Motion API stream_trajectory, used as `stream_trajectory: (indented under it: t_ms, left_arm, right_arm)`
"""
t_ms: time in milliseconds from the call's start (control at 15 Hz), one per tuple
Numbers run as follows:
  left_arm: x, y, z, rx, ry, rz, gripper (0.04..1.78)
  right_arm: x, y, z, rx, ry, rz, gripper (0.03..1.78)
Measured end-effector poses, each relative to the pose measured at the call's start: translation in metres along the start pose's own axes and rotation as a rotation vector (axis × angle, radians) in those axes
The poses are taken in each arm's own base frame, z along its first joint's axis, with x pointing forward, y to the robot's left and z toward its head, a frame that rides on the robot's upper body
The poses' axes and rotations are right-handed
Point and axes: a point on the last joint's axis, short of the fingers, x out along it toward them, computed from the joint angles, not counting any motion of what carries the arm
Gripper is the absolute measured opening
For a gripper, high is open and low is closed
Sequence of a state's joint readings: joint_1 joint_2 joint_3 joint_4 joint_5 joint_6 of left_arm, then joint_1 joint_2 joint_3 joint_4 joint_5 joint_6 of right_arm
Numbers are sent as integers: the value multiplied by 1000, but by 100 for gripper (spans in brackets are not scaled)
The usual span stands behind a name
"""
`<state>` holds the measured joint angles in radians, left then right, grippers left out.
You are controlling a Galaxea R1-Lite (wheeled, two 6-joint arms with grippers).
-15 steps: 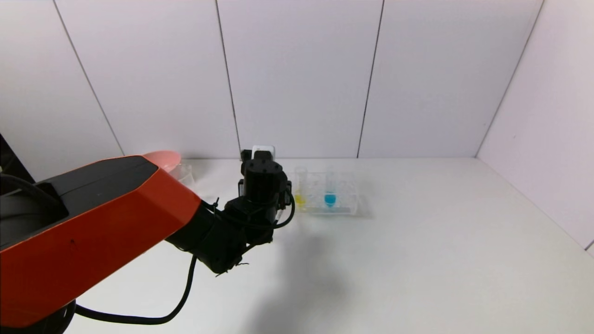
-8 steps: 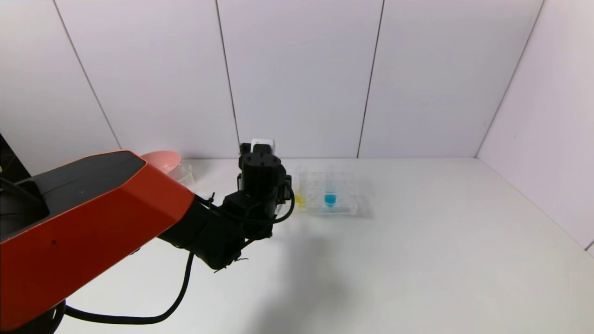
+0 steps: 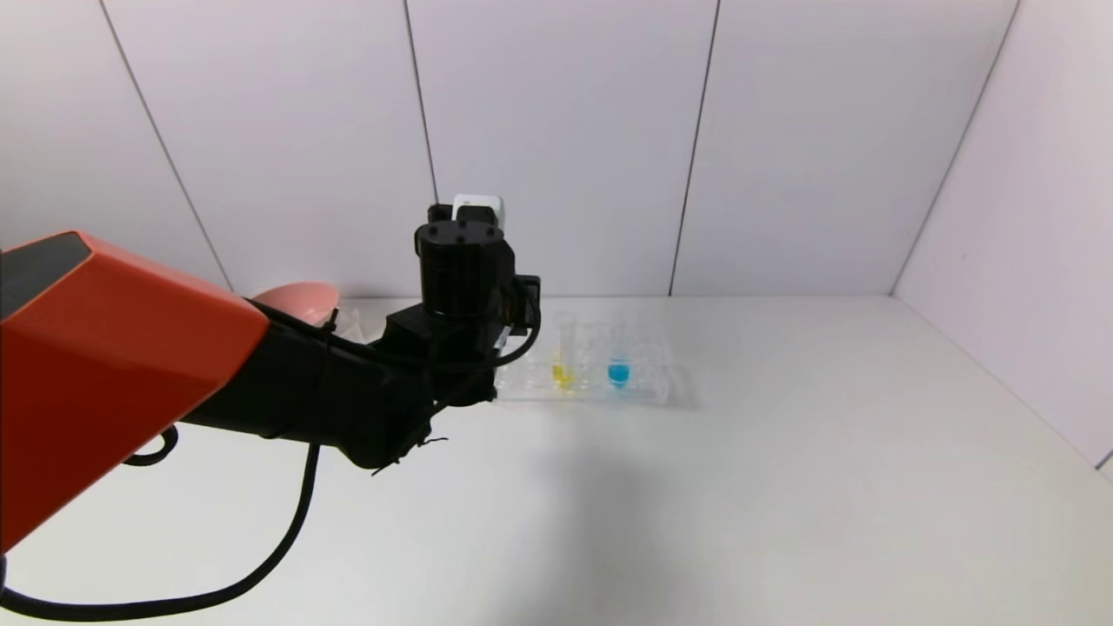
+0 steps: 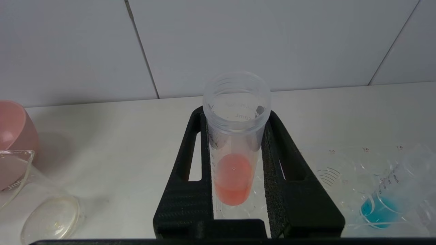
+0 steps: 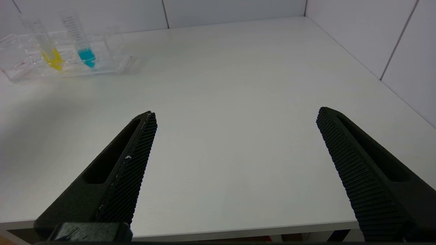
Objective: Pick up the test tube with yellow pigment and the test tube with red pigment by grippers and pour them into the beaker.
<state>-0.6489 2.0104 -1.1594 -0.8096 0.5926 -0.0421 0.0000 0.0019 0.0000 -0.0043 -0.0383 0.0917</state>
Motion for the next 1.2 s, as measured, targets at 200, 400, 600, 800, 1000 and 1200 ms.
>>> stream_trajectory:
  t_ms: [200,400,600,800,1000,1200]
  left_arm:
    - [-16,12,8,10,19,-64,44]
    - [-38,48,22,45,87,-151,44]
    - [-58,117,37,94,163,-193,44]
    - [-80,188,43,137,223,-207,44]
    - [-93,243,46,185,269,-231,44]
    - [-85,273,50,266,324,-313,44]
  right_arm:
    - [0,0,0,0,0,0,171]
    - [0,0,0,0,0,0,171]
    - [0,0,0,0,0,0,171]
    - [0,0,0,0,0,0,171]
    - [0,0,0,0,0,0,171]
    - [0,0,0,0,0,0,171]
